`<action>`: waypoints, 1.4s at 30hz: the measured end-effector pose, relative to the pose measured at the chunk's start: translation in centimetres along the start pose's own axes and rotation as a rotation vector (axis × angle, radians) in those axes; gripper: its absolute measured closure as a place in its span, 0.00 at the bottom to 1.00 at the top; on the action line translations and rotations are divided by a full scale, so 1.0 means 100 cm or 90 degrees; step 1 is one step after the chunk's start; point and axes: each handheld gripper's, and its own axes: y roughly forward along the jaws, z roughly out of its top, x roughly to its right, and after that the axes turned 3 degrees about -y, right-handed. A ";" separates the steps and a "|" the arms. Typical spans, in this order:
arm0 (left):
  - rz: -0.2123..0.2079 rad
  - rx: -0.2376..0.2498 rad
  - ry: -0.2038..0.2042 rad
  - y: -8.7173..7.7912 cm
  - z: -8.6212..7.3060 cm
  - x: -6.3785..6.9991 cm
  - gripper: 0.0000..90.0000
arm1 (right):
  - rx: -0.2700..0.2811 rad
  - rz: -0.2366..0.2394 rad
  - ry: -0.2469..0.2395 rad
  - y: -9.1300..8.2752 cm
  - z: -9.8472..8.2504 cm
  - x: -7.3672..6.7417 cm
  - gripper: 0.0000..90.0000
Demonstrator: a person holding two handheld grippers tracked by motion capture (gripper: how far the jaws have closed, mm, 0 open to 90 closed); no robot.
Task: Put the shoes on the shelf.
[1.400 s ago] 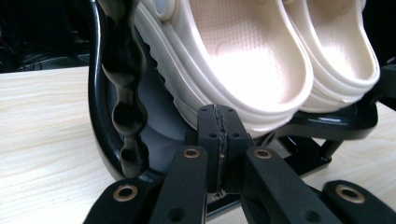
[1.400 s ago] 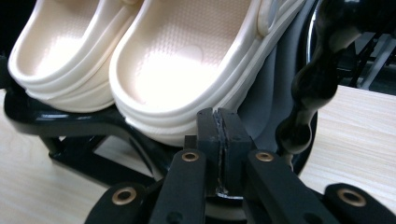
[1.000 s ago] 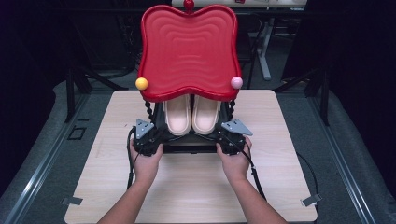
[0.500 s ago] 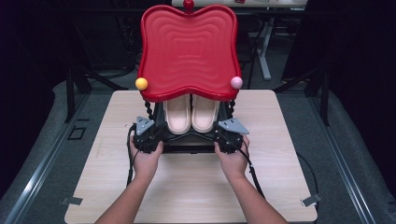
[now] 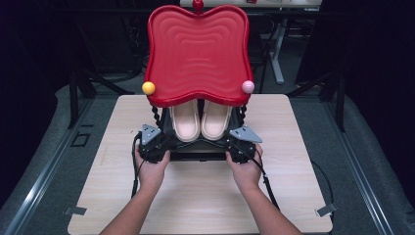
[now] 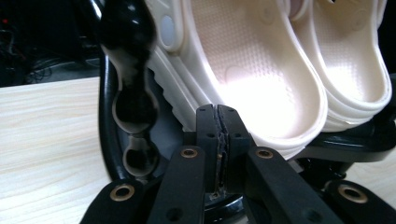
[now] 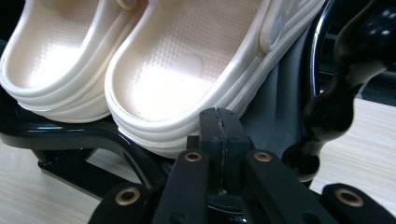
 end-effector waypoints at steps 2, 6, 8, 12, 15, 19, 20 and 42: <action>0.001 0.003 0.000 -0.001 0.000 0.000 0.98 | 0.004 0.000 -0.002 -0.002 0.000 0.000 0.99; 0.000 0.002 0.001 -0.003 -0.001 -0.001 0.98 | 0.008 0.002 -0.001 -0.006 0.001 0.003 0.99; -0.002 0.006 -0.003 -0.004 -0.001 0.000 0.98 | 0.010 0.003 0.004 -0.008 0.001 0.004 0.99; -0.010 0.003 0.008 -0.009 0.000 0.002 0.98 | 0.013 0.009 0.005 -0.014 0.000 0.005 0.98; -0.016 0.006 0.012 -0.016 -0.001 0.003 0.98 | 0.012 0.014 -0.006 -0.021 -0.003 0.006 0.97; -0.029 -0.005 0.012 -0.028 -0.005 -0.001 0.95 | 0.011 0.025 -0.015 -0.036 -0.008 0.010 0.95; -0.031 -0.011 0.012 -0.032 -0.007 -0.003 0.94 | 0.010 0.028 -0.018 -0.040 -0.010 0.011 0.94; 0.007 -0.062 -0.005 -0.082 -0.061 -0.054 0.63 | -0.034 0.047 -0.061 -0.086 -0.066 0.032 0.62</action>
